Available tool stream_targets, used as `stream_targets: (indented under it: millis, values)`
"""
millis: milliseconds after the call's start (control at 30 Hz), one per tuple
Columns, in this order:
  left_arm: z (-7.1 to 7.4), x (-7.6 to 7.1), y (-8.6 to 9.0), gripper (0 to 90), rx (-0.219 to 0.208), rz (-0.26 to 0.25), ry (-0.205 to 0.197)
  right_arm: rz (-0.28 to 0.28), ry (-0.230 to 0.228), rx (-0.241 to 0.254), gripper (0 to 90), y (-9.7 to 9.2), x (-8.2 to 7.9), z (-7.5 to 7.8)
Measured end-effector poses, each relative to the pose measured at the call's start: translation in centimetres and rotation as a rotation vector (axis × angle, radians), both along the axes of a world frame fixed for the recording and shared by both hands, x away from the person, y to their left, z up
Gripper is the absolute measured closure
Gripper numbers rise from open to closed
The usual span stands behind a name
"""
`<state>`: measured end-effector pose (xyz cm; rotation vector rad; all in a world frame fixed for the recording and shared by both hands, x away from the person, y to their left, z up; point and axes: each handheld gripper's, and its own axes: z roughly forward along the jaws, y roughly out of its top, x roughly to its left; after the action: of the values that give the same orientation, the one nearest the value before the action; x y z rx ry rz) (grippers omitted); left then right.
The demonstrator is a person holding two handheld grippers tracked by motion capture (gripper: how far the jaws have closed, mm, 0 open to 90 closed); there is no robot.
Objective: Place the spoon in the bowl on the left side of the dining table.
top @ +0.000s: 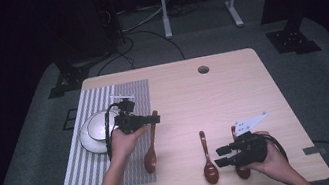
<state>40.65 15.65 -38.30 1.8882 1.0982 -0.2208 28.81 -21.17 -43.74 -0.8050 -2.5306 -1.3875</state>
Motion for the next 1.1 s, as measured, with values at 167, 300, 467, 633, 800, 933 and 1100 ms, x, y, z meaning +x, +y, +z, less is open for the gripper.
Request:
stream_targets:
  millis: [167, 300, 467, 633, 800, 933, 1100]
  values:
    - [0.8, 0.5, 0.4, 84.0, 0.006, -0.005, -0.004, -0.011, 0.006, 0.006, 50.3, -0.3, 0.0, 0.1]
    - [1.3, 0.9, 1.0, 84.0, 0.013, 0.002, -0.005, -0.017, 0.010, 0.002, 50.1, -0.5, 0.1, 0.2]
    - [1.8, 1.4, 1.9, 84.0, 0.023, 0.013, -0.004, -0.021, 0.015, 0.002, 50.0, -0.6, 0.2, 0.2]
    - [2.2, 1.9, 2.7, 84.0, 0.030, 0.019, 0.003, -0.017, 0.014, 0.000, 50.0, -0.4, 0.4, 0.2]
    - [2.7, 2.6, 3.7, 84.0, 0.043, 0.025, 0.008, -0.022, 0.019, -0.001, 50.0, -0.3, 0.5, 0.3]
    - [3.0, 3.1, 4.5, 84.0, 0.048, 0.027, 0.012, -0.028, 0.020, 0.000, 50.0, -0.4, 0.6, 0.4]
    - [3.2, 3.9, 5.7, 84.0, 0.043, 0.043, 0.022, -0.030, 0.026, -0.001, 50.0, -0.3, 0.8, 0.3]
